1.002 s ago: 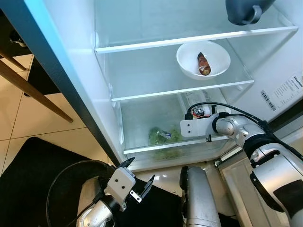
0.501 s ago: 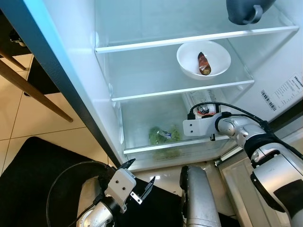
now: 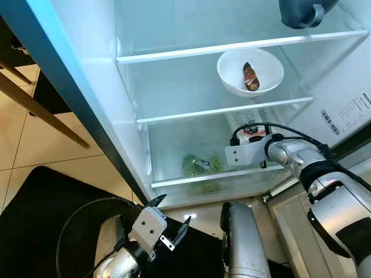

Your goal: Restocking fridge

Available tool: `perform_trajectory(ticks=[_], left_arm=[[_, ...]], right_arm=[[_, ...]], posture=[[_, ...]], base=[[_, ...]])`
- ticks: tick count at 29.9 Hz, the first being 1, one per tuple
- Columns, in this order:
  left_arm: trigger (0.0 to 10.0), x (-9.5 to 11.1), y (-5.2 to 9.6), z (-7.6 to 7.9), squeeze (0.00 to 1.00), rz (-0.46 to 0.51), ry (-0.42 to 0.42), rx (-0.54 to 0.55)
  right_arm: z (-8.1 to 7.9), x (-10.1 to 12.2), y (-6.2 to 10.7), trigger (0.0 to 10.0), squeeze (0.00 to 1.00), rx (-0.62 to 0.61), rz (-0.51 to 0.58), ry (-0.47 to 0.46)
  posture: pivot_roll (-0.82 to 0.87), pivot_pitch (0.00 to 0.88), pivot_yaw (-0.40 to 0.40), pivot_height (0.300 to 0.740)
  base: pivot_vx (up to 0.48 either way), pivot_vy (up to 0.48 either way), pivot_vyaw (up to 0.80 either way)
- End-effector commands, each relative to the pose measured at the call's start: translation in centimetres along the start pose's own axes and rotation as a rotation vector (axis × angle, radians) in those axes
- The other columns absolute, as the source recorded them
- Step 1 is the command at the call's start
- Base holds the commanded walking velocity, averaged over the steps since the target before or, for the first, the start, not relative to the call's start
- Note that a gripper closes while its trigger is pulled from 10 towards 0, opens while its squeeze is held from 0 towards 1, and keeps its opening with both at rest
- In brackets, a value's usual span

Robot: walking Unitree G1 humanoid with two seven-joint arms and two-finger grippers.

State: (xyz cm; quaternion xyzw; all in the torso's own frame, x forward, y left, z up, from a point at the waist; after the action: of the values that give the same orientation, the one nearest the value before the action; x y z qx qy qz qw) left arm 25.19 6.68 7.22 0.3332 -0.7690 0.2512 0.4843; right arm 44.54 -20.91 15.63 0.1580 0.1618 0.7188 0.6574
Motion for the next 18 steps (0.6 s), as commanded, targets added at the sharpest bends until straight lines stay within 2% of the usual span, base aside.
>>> perform_trajectory(ticks=[1,10,18], left_arm=[[10.0,-0.8,0.8,0.8,0.0,-0.04,0.007,-0.032],[10.0,-0.7,0.8,0.9,0.0,-0.04,0.004,-0.042],[10.0,-0.6,0.9,0.9,0.0,-0.042,0.005,-0.048]], right_arm=[[0.1,-0.5,0.1,10.0,0.0,-0.006,-0.013,0.006],[-0.4,-1.6,0.3,10.0,0.0,0.01,-0.053,-0.01],[-0.5,-1.7,0.4,10.0,0.0,0.021,-0.046,-0.096]], posture=[[0.05,0.409,0.027,0.384],[0.05,0.409,0.03,0.384],[0.06,0.417,0.033,0.384]], base=[[0.0,0.0,0.0],[0.0,0.0,0.0],[0.0,0.0,0.0]])
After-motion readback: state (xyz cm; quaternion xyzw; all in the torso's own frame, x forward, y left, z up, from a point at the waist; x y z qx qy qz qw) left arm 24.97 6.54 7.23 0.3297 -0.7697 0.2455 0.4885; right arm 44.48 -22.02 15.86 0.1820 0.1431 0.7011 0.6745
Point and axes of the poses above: a point about 5 cm out from each wrist's last joint towards the gripper, its own y axis pointing back from the gripper into the wrist, its own x axis along the axis of the wrist's last joint, z = x × y, the point moved 5 cm from there along -y, pointing out of the wrist towards the gripper, and after that the axes turned 11 degrees about -y, right-handed, at the moved point
